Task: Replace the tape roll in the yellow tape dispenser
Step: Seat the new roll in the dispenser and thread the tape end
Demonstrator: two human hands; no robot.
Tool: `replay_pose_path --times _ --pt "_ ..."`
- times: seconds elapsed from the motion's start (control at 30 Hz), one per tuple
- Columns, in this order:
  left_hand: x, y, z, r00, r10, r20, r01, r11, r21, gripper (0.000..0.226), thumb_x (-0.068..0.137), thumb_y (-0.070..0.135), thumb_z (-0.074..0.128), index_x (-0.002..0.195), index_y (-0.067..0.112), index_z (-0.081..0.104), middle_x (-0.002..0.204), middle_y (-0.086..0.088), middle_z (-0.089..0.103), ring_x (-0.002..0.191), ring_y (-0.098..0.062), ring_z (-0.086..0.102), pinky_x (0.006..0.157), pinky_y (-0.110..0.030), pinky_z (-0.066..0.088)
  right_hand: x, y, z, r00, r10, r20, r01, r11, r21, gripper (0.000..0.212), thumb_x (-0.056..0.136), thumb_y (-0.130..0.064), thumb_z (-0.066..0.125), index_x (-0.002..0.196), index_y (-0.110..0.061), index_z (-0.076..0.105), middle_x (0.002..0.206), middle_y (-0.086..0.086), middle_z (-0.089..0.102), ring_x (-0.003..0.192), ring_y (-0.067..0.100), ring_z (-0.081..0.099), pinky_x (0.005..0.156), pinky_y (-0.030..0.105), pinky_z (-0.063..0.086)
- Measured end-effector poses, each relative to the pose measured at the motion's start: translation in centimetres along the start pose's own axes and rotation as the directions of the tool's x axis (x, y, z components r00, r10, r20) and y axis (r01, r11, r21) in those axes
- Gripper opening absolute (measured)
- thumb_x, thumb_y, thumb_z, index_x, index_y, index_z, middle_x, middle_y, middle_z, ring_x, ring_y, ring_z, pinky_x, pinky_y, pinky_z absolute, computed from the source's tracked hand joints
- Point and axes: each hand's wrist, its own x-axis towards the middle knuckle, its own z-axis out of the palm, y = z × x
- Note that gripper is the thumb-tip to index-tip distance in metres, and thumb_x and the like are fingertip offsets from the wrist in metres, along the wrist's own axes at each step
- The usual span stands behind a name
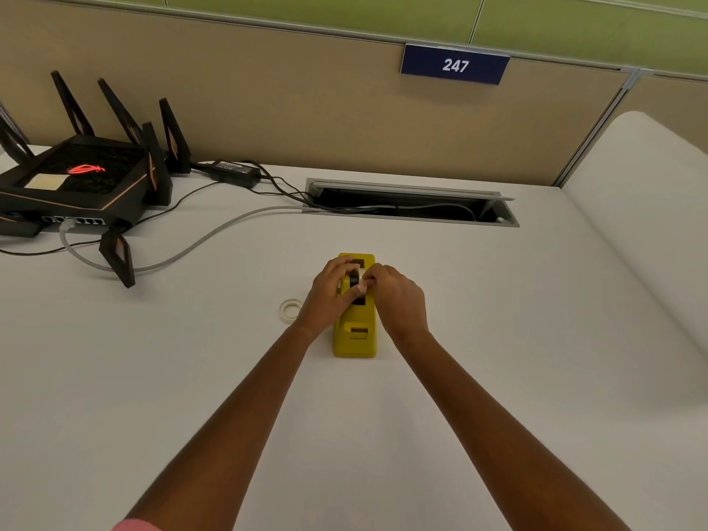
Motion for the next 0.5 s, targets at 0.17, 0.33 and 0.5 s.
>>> replay_pose_path --times 0.17,0.33,0.5 --pt "-0.1 -0.2 0.0 1.000 -0.003 -0.011 0.003 1.000 -0.010 0.042 0.085 0.023 0.057 0.124 0.012 0.046 0.141 -0.010 0.038 0.129 -0.027 0.036 0.108 -0.047 0.034 0.4 -0.1 0.0 1.000 -0.002 -0.001 0.002 1.000 -0.008 0.021 0.094 -0.019 0.043 0.106 -0.006 0.054 0.100 0.014 0.066 0.081 0.029 0.063 0.061 0.028 0.036" --pt "-0.6 -0.6 0.0 0.999 0.045 -0.017 -0.045 0.999 -0.021 0.041 0.084 0.018 0.059 0.122 0.011 0.046 0.139 -0.012 0.041 0.128 -0.026 0.038 0.106 -0.047 0.037 1.1 0.1 -0.4 1.000 0.000 0.026 0.001 1.000 -0.018 0.025 0.096 -0.019 0.039 0.105 -0.002 0.056 0.099 0.017 0.067 0.083 0.031 0.062 0.063 0.028 0.036" --pt "-0.5 -0.5 0.0 1.000 0.029 -0.001 -0.029 0.999 -0.021 0.044 0.082 0.016 0.061 0.123 0.011 0.044 0.139 -0.012 0.040 0.128 -0.027 0.038 0.104 -0.049 0.039 2.0 -0.1 -0.9 0.997 -0.047 0.065 0.052 0.996 -0.074 0.023 0.095 -0.019 0.042 0.105 -0.002 0.054 0.100 0.017 0.066 0.084 0.031 0.062 0.065 0.030 0.042"
